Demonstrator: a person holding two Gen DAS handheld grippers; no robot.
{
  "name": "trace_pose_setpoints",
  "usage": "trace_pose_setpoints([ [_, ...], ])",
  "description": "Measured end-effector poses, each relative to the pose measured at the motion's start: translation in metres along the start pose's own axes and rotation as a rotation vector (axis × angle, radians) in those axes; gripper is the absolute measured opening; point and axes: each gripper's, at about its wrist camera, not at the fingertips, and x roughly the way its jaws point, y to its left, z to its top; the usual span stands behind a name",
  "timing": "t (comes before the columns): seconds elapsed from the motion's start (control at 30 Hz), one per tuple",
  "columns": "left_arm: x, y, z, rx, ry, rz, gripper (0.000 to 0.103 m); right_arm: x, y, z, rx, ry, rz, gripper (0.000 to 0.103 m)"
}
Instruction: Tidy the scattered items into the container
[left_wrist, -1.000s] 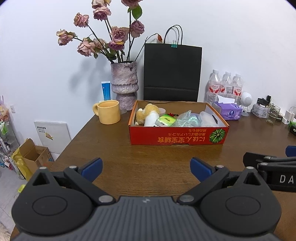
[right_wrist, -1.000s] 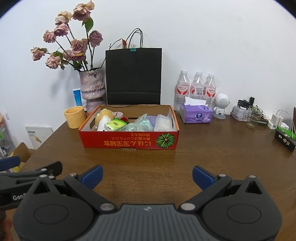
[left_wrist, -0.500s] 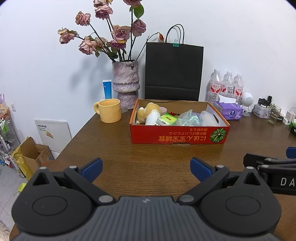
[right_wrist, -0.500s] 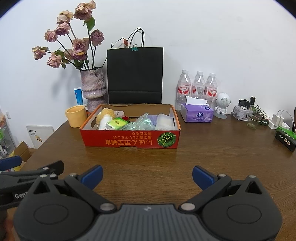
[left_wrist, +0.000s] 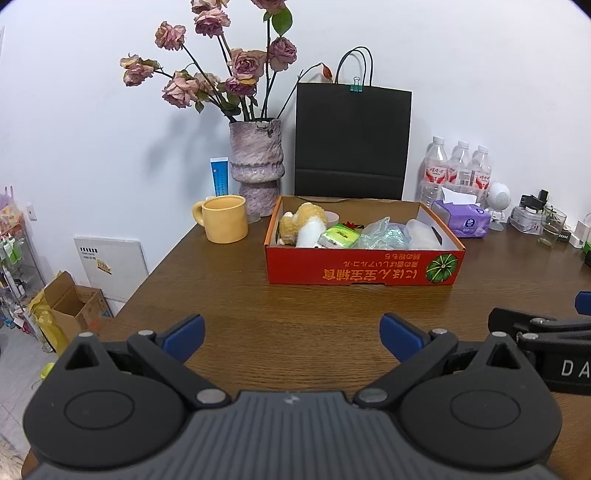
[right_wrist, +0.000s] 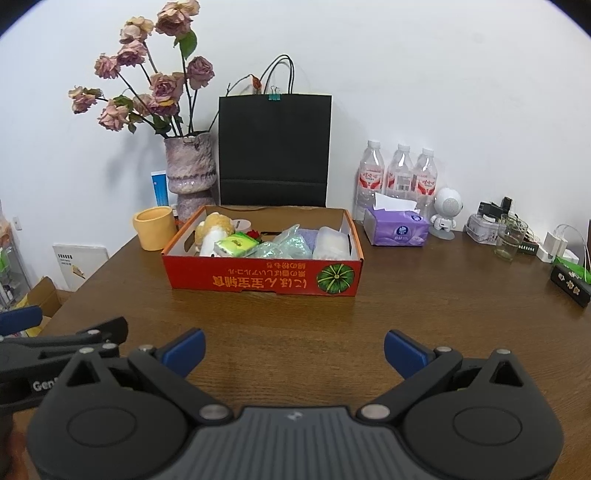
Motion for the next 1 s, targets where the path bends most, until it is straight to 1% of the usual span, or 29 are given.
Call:
trace_pose_setpoints([
  [0.3, 0.0049, 0.0006, -0.0015, -0.007, 0.019, 0.000, 0.103, 0.0029, 0.0020, -0.0007, -0.002, -0.001, 0.010, 0.103],
  [1.0, 0.0037, 0.0015, -0.0021, -0.001, 0.014, 0.013, 0.103, 0.0004, 0.0033, -0.0004, -0.016, -0.005, 0.011, 0.103],
])
